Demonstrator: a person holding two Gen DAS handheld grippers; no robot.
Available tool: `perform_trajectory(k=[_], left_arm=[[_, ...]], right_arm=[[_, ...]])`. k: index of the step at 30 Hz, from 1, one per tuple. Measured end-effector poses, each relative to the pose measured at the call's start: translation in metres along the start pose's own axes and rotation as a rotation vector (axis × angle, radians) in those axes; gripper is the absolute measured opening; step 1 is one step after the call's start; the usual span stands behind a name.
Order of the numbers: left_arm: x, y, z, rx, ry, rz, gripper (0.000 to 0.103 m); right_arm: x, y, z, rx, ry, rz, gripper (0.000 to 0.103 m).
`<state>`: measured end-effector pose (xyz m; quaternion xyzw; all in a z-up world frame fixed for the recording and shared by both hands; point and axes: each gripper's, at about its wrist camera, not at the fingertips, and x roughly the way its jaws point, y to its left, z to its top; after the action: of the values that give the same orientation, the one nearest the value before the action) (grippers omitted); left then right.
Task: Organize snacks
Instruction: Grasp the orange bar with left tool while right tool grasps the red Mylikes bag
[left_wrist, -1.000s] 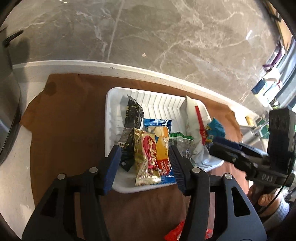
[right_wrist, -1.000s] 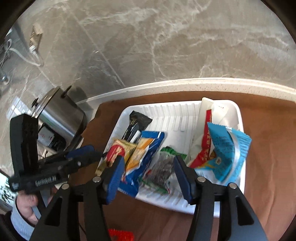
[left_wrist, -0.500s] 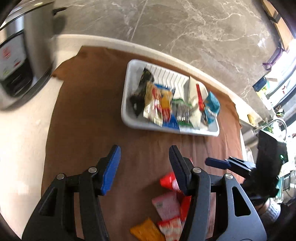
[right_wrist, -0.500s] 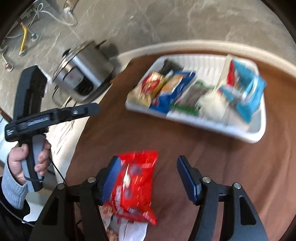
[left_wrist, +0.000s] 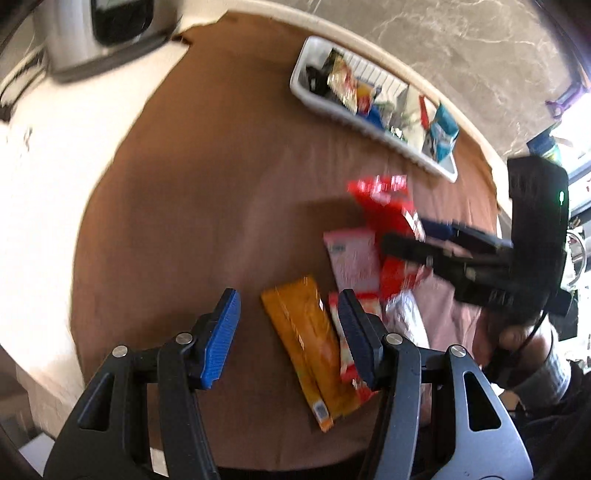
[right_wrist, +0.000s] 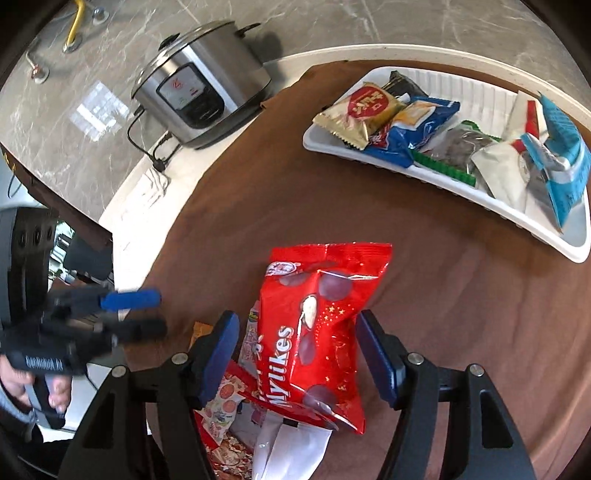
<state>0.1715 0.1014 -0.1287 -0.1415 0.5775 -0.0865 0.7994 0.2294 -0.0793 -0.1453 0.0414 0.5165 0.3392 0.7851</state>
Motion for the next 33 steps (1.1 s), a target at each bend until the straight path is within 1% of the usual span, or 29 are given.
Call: perform_trajectory(k=[4, 7, 10, 18, 23, 31, 33], left_arm=[[0.012, -0.005, -0.024, 0.008, 0.047, 0.024, 0.053], [0.018, -0.008, -0.037, 0.010, 0.065, 0.025, 0.053], [0.024, -0.012, -0.045, 0.017, 0.079, 0.046, 0.053], [0.027, -0.030, -0.051, 0.061, 0.067, 0.124, 0.061], [0.029, -0.040, -0.053, 0.111, 0.069, 0.190, 0.061], [0.033, -0.048, -0.055, 0.131, 0.061, 0.235, 0.061], [0.034, -0.048, -0.055, 0.132, 0.058, 0.244, 0.058]], right_arm=[[0.003, -0.002, 0.000, 0.003, 0.009, -0.005, 0.069], [0.005, -0.004, -0.002, 0.001, 0.017, -0.014, 0.069], [0.005, -0.006, -0.002, -0.001, 0.021, -0.017, 0.069], [0.007, -0.005, -0.002, -0.014, 0.025, -0.018, 0.069], [0.009, -0.004, -0.002, -0.035, 0.028, -0.032, 0.070], [0.013, 0.002, 0.000, -0.088, 0.032, -0.075, 0.070], [0.015, 0.004, 0.001, -0.105, 0.033, -0.085, 0.070]])
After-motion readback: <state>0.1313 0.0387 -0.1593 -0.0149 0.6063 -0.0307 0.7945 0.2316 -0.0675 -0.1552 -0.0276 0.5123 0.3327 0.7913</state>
